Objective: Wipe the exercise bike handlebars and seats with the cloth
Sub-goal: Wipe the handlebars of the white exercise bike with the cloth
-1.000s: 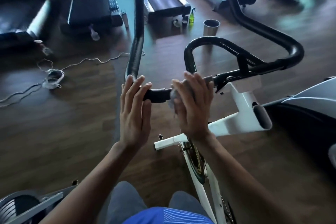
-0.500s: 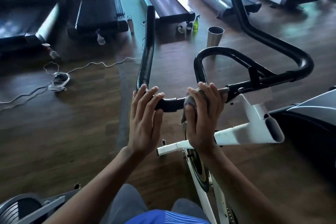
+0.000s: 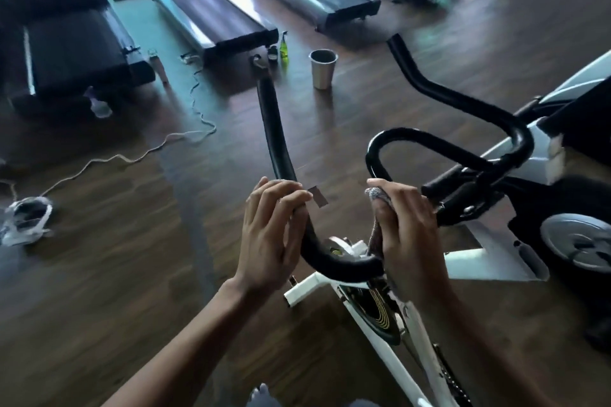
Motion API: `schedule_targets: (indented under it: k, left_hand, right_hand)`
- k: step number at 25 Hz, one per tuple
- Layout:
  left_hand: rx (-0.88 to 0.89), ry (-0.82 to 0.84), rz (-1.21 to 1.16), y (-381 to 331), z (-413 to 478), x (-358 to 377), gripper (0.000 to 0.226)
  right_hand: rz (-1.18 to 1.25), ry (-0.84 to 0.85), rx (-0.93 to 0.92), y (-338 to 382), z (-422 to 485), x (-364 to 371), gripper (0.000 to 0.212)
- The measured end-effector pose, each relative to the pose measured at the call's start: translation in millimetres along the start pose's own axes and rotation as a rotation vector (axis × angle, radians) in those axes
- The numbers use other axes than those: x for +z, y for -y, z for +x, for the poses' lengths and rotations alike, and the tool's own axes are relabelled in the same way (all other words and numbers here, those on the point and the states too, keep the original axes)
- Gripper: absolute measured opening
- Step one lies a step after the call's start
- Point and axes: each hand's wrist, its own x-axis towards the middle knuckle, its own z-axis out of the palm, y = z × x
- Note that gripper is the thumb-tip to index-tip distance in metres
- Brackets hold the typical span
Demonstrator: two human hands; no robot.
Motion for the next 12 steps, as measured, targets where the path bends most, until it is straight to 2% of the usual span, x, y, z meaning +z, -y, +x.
schedule_targets:
  k: [6,12]
  left_hand:
    - [0.097,0.087,-0.119,67,66,-32,0.021]
    - [0.315,0.166,-0.240,103,166,-11,0.019]
  right_hand:
    - [-0.112,-0.136,0.133,51,52,32,0.032]
    - [-0.098,-0.339,0.269,66,106,76,0.044]
